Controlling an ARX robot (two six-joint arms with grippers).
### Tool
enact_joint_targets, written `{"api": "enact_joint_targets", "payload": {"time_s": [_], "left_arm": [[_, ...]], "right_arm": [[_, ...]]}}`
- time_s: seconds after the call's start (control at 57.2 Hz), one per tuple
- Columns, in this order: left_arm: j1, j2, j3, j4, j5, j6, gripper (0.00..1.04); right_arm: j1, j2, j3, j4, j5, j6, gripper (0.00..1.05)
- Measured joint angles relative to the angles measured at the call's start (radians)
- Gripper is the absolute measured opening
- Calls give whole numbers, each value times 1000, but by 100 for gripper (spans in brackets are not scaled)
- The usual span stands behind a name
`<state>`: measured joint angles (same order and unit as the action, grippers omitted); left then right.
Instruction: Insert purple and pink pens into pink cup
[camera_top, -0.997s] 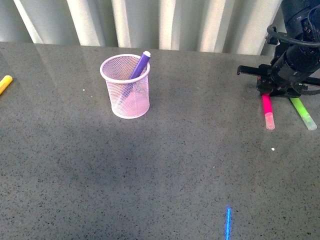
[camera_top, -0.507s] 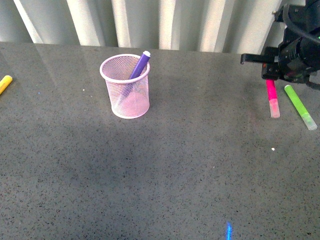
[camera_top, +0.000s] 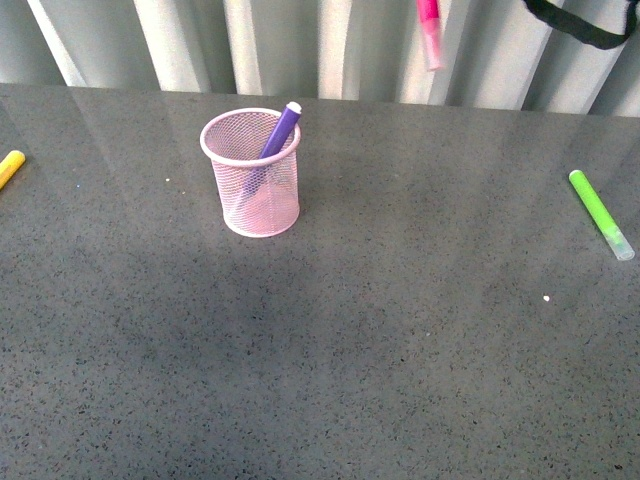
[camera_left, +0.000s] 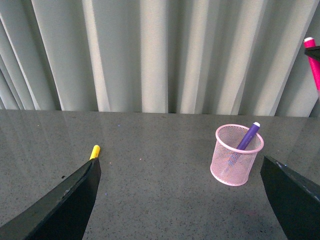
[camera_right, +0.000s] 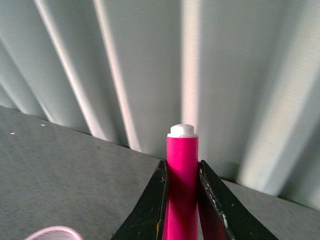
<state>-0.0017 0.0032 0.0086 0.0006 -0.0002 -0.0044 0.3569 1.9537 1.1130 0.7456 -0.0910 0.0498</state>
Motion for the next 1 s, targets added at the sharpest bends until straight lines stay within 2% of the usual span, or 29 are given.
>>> {"api": "enact_joint_targets", "payload": {"time_s": [0.21,0.367,0.7,0.997], "left_arm": [[0,0,0,0,0,0,98],[0,0,0,0,0,0,98],[0,0,0,0,0,0,98],[0,0,0,0,0,0,98]], "right_arm": [[121,110,92,113,-35,-65,12],[177,182,142,140,-55,-84,12],[212,316,294,133,-59,-95,12],[233,370,352,129,-60,-85,12]]}}
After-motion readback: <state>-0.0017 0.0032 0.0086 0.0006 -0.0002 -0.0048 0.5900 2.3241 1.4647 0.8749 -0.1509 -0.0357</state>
